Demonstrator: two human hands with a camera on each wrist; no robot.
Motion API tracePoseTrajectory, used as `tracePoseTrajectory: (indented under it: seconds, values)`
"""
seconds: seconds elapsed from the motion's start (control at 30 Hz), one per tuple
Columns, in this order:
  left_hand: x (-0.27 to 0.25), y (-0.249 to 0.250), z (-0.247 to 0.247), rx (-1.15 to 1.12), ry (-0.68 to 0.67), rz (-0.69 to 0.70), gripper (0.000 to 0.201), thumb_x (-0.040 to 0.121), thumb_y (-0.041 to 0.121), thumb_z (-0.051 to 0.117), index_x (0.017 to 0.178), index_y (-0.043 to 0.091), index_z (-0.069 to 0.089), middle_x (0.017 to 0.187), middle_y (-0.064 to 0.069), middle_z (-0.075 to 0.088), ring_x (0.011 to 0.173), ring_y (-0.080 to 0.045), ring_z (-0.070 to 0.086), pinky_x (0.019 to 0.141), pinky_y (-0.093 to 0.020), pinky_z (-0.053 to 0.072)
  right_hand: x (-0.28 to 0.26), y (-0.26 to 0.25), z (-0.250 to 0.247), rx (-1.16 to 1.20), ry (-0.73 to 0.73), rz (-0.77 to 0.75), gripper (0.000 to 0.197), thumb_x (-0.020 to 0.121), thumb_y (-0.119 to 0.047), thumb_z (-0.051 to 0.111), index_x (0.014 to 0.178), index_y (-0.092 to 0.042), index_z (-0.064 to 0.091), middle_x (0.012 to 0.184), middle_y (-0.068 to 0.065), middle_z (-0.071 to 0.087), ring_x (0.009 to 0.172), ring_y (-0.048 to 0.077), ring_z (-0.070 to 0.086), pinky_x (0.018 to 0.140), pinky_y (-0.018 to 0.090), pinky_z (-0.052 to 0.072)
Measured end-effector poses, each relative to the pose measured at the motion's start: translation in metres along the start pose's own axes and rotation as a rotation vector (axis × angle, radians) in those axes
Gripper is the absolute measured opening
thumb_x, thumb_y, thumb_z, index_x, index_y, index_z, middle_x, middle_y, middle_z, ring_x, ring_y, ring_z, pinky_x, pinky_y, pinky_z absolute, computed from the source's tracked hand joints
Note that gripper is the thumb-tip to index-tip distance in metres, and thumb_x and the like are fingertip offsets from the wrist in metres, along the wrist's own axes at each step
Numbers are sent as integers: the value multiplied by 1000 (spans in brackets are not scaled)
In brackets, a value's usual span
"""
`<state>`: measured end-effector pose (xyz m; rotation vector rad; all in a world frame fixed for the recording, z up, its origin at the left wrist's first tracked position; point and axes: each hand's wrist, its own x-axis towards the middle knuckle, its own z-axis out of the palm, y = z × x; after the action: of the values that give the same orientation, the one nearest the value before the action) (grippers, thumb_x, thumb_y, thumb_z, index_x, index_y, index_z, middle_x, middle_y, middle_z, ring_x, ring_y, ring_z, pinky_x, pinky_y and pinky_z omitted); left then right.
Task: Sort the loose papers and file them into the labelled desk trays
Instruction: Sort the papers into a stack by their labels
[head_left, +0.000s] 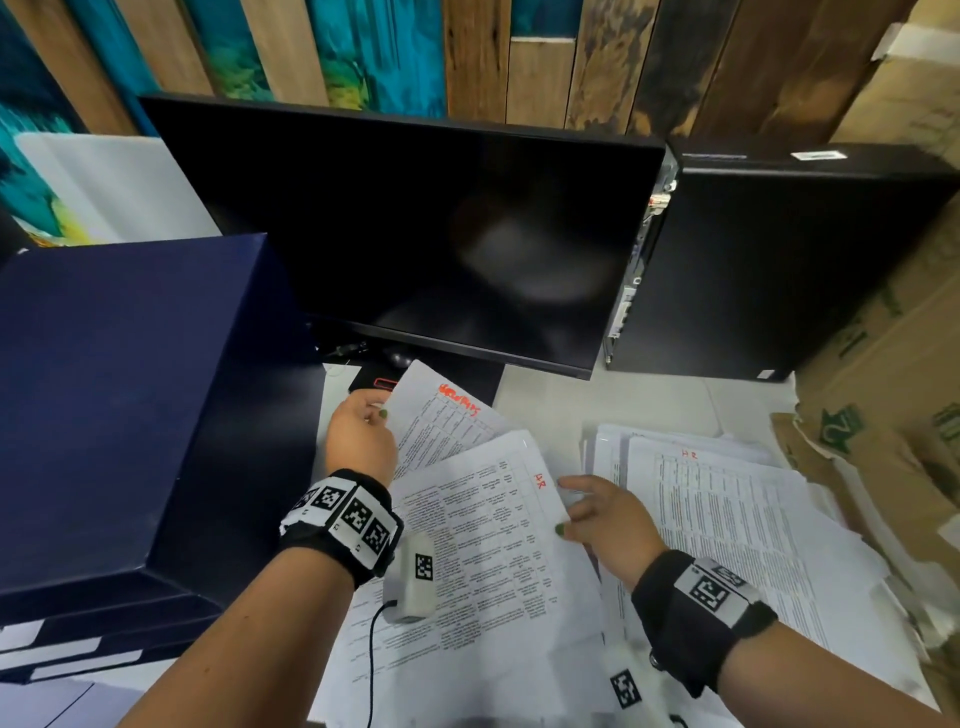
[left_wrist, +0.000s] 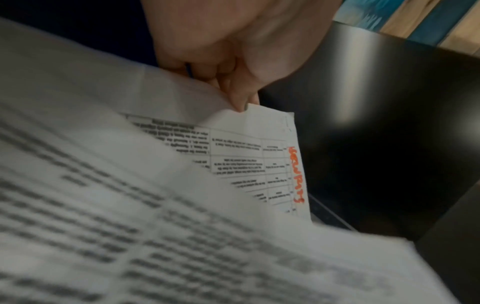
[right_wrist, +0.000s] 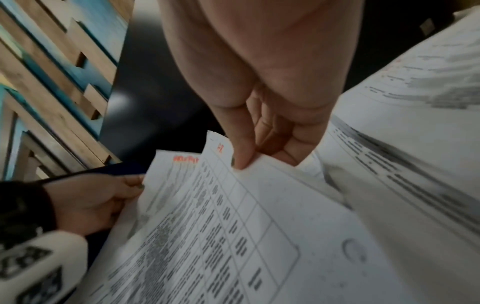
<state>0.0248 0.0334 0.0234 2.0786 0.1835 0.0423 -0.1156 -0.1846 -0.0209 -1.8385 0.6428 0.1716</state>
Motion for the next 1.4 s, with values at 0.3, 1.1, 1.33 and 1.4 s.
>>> tracePoseTrajectory:
  seconds: [0.3,1.1,1.33,1.4]
  values:
    - [22,-32,2,131,29,-50,43,84,-9,33,108,15,59,109,-12,58,86,-20,53,72,-31,42,-24,-76,-40,89,33,-303,22,84,4,60,79,-16,70,93,9,69,81,14,60,82,28,47]
    - [2,-108,22,411,-341,-98,21,86,11,60,106,5,65,109,-13,62,102,-31,57,90,-33,46,33,-39,-190,-952,37,50,21,86,-7,61,94,-25,69,102,0,69,87,13,60,65,14,44]
    - [-18,-109,5,203,-520,56,39,71,-8,72,74,30,64,103,8,53,100,-10,51,86,-16,38,51,-13,-120,-840,115,-58,33,91,-6,50,118,-21,64,129,0,55,115,22,54,90,22,39]
    - [-20,-114,1,147,-523,89,50,65,-13,72,58,37,63,108,11,54,108,-7,50,93,-20,41,49,-20,-86,-763,10,-183,33,93,-4,48,116,-21,65,124,-4,57,113,15,54,88,16,34]
